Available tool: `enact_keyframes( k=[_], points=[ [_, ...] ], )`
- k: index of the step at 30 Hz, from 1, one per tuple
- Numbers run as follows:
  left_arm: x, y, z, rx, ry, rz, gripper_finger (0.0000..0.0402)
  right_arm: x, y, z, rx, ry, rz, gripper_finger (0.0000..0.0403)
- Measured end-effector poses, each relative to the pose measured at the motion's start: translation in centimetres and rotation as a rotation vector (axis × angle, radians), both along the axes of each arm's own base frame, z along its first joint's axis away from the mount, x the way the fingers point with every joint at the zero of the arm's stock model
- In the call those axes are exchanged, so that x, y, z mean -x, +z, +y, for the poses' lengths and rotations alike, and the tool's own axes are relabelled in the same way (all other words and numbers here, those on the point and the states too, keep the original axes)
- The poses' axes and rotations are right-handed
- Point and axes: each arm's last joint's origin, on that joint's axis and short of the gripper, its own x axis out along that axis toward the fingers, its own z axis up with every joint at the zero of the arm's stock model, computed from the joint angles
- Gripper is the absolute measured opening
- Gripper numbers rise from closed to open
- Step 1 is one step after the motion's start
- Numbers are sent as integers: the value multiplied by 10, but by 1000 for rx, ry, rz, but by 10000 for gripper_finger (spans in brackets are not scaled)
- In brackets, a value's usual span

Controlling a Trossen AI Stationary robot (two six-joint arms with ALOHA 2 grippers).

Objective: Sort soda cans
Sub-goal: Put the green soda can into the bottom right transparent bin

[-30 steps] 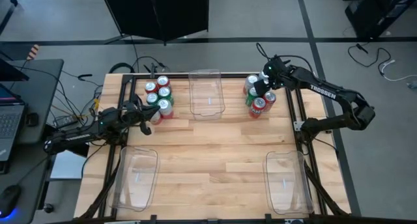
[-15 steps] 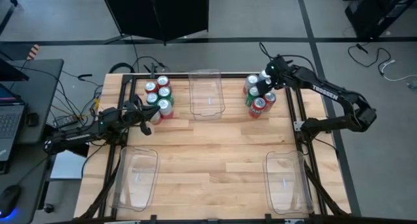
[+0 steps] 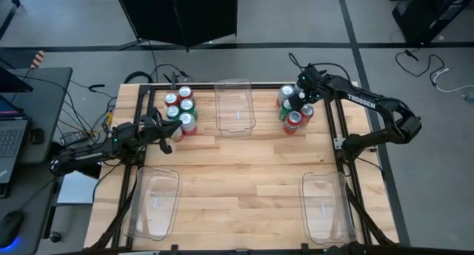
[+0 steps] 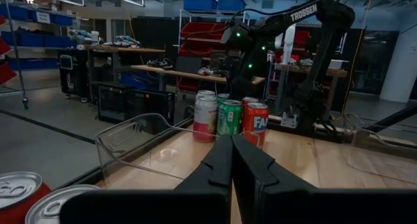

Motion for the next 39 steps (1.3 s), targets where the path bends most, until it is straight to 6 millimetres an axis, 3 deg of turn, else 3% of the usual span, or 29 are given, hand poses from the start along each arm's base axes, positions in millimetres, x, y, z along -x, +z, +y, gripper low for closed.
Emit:
enact_keyframes(
  k=[6, 10, 14, 20, 28, 33, 39],
  points=[
    [0, 0, 0, 0, 0, 1, 10, 0, 1, 0, 29, 9, 28, 283],
    [0, 0, 0, 0, 0, 1, 10, 4, 7, 3, 44, 22, 56, 281],
    [0, 0, 0, 5, 0, -1, 10, 6, 31, 9, 38, 28, 86, 281],
    [0, 0, 0, 7, -1, -2, 10, -1, 86, 23, 92, 54, 129, 281],
    [0, 0, 0, 7, -1, -2, 10, -20, 153, 48, 214, 139, -21, 281],
    [0, 0, 0, 8, 4, -2, 10, -36, 171, 59, 289, 212, -150, 281],
    [0, 0, 1, 10, 17, -3, 10, -62, 175, 61, 340, 301, -279, 281]
  ],
)
